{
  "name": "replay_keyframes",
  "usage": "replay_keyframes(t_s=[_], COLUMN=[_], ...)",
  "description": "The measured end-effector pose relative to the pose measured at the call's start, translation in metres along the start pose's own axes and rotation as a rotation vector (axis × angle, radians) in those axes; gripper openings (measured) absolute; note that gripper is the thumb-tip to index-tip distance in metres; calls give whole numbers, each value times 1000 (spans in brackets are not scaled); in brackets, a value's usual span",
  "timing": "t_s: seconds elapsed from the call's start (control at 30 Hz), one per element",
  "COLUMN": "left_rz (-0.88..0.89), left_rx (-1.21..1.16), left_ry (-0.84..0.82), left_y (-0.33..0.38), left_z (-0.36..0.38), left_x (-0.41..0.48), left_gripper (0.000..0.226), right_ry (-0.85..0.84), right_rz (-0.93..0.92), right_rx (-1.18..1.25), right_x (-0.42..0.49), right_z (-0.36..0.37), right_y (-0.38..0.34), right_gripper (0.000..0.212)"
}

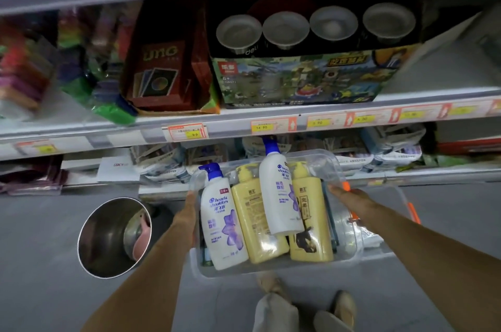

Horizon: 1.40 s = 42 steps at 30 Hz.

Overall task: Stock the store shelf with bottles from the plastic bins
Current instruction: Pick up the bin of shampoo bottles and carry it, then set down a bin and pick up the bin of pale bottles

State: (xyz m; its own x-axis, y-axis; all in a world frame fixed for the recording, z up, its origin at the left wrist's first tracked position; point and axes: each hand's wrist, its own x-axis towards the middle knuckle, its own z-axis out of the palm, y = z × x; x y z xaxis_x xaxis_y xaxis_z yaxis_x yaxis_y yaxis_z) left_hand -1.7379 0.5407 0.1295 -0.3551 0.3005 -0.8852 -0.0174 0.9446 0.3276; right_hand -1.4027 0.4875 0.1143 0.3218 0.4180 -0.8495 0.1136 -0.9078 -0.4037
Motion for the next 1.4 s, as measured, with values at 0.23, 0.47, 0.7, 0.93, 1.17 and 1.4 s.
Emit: replay_keyframes(t_s=[0.23, 0.47, 0.7, 0.93, 1.17, 1.4], left_rz=[238, 494, 430, 440, 484, 425], left_rx=[126, -342, -401, -361, -146, 87], left_ry=[294, 61, -500, -824, -1003, -1116], left_y=[-3, -4, -28, -64, -92, -125], left_z=[-4, 65, 195, 333, 455, 599], left_x=[-11, -116, -255, -392, -482, -543], left_gripper=[73, 38, 22, 21, 22, 23], right_ry=[29, 226, 295, 455, 678, 865], right_rz=[-75, -361, -496, -532, -598, -546], right_rx=[42, 278, 639, 1002, 1195, 1331], right_x=[-14, -59, -121, -181, -222, -217], right_z=[-17, -94, -251, -426, -547, -646], right_y=[11, 27, 80, 178, 270, 347], right_gripper=[43, 36, 15, 19, 23, 23])
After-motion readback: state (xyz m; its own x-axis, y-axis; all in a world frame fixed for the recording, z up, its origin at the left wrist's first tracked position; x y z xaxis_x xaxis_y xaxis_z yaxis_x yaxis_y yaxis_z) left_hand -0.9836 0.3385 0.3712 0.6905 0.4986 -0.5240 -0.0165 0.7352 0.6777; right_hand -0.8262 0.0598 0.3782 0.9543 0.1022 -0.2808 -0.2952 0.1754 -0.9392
